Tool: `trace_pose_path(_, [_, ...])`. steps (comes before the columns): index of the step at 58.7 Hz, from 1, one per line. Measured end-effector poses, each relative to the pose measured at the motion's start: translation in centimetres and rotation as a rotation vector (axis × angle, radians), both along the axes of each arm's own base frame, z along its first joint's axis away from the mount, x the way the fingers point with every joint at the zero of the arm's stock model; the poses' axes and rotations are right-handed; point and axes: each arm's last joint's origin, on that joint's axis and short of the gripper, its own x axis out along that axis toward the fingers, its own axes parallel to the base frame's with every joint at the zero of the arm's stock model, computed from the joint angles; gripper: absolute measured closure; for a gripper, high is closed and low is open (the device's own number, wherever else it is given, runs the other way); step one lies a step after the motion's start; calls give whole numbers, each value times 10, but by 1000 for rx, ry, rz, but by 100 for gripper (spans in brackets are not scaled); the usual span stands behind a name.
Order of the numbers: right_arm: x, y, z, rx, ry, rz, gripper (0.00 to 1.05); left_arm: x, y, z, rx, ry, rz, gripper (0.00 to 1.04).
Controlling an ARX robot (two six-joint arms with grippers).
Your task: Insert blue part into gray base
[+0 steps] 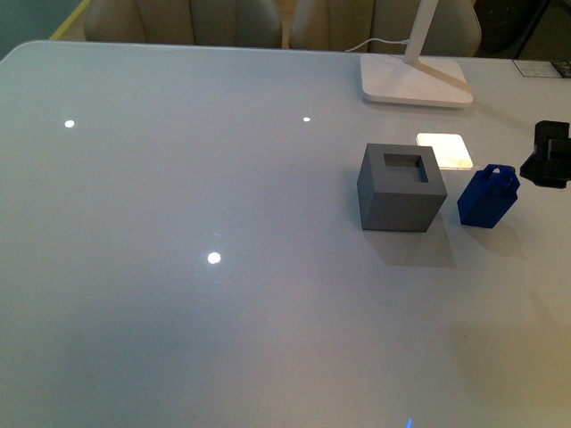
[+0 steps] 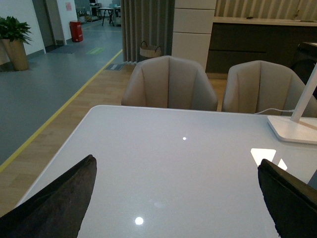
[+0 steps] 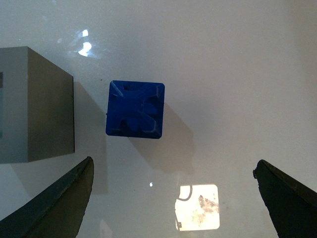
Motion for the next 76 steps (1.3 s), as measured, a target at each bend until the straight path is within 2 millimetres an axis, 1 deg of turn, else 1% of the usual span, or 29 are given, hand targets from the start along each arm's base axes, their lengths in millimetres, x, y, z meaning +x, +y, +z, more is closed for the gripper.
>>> trace_pose_path(4, [13,6,-11,9,26,-8,9,0,0,0,0,0,0,7])
trace_pose_path(8, [22,10,-17,10,35,-15,9,0,0,0,0,0,0,7])
trace_pose_path(25, [51,27,-32,22,46,-18,9,0,0,0,0,0,0,7])
trace_pose_path(32, [57,30,-37,17,57,-18,9,0,0,0,0,0,0,7])
trace_pose_path(42, [60,33,-46,11,83,-25,9,0,0,0,0,0,0,7])
trace_pose_path(44, [60,33,-49,11,89,-29,11,0,0,0,0,0,0,7])
trace_pose_path(46, [59,33,-51,13,96,-32,18,0,0,0,0,0,0,7])
trace_pose_path(54, [59,33,-53,20,101,-41,37,0,0,0,0,0,0,7])
trace_pose_path(61, [56,33,-51,23,102,-43,56,0,0,0,0,0,0,7])
trace_pose_path(63, [54,33,-48,26,101,-41,58,0,0,0,0,0,0,7])
trace_pose_path(67, [49,34,-42,32,96,-34,59,0,0,0,0,0,0,7])
trace_pose_path(70, [46,35,-33,34,81,-31,59,0,0,0,0,0,0,7])
trace_pose_path(76, [40,40,5,47,16,-23,60,0,0,0,0,0,0,7])
